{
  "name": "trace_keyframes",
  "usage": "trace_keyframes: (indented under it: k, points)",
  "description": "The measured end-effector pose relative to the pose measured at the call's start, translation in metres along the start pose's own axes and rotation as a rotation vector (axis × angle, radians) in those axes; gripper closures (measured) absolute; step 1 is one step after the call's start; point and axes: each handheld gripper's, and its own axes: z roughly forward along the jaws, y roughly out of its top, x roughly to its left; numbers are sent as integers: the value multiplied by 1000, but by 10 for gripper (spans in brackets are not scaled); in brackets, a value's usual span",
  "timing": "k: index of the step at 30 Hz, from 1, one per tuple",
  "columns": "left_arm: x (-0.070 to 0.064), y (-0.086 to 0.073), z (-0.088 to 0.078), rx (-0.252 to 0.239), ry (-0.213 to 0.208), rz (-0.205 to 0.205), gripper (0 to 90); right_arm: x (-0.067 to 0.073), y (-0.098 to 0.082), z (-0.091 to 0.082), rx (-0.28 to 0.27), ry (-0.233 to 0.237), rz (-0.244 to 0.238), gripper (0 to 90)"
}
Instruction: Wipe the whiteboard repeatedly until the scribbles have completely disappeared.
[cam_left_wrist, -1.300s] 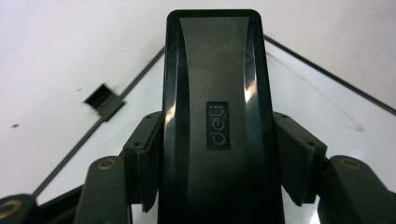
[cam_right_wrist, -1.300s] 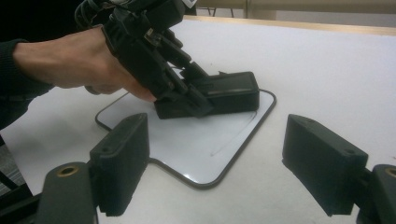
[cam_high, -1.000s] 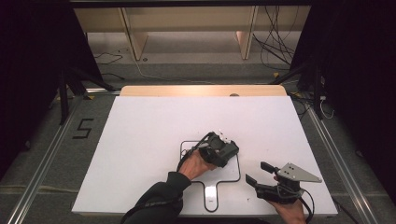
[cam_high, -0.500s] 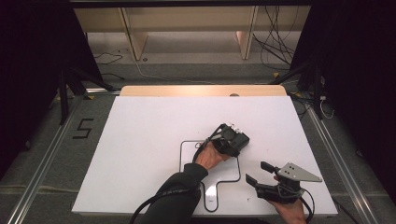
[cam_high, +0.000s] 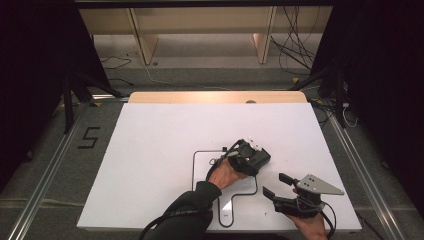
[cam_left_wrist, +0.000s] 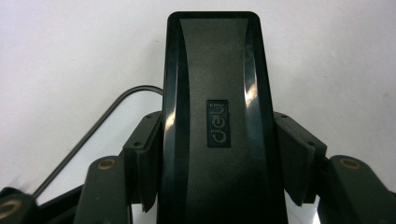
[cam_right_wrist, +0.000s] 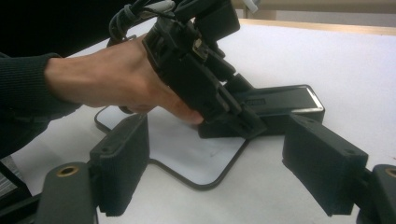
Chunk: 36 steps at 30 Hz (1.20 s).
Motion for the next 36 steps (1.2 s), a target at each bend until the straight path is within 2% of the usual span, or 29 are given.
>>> trace_keyframes:
  k: [2,3,7,9,11,12,13,15,17,18,20,21,24,26,31,34,36]
  points:
    - [1,0,0,-3,-5,5,403,0,0,0,-1,-1,3,238]
    - [4,1,2,-8,7,3,403,0,0,0,-2,-3,4,238]
    - [19,9,8,-14,31,-35,403,0,0,-1,-4,-2,2,238]
    - [21,10,9,-15,32,-42,403,0,0,-2,-6,-1,2,239]
    - [19,8,8,-16,37,-34,403,-1,0,-2,-7,-3,3,239]
    - [17,7,7,-18,28,-36,403,-1,0,-2,-8,-3,6,238]
    - [14,5,5,-11,18,-20,403,-2,-1,-3,-7,-3,7,239]
    - [4,-1,1,-11,5,12,403,-2,-1,-3,-4,-6,6,238]
    - [-4,-8,-3,-19,-8,16,403,-1,-1,-2,-3,-7,4,238]
    - [-11,-13,-7,-14,-21,34,403,-1,-1,-2,-5,-6,6,238]
    - [-19,-20,-12,-13,-28,58,403,0,-1,-2,-1,-7,2,238]
    - [-20,-23,-14,-12,-31,55,403,0,-1,-2,-1,-7,2,238]
    - [-18,-24,-15,-13,-40,51,402,0,-1,-1,3,-10,0,238]
    - [-16,-22,-13,-14,-29,53,402,1,-1,-2,1,-10,2,238]
    - [1,-12,-5,-23,3,1,402,0,-1,-2,-1,-10,1,239]
    - [0,-12,-6,-15,5,12,402,0,-1,-2,-4,-8,3,239]
    - [-9,-18,-10,-15,-16,43,402,-1,-1,-2,-6,-7,4,238]
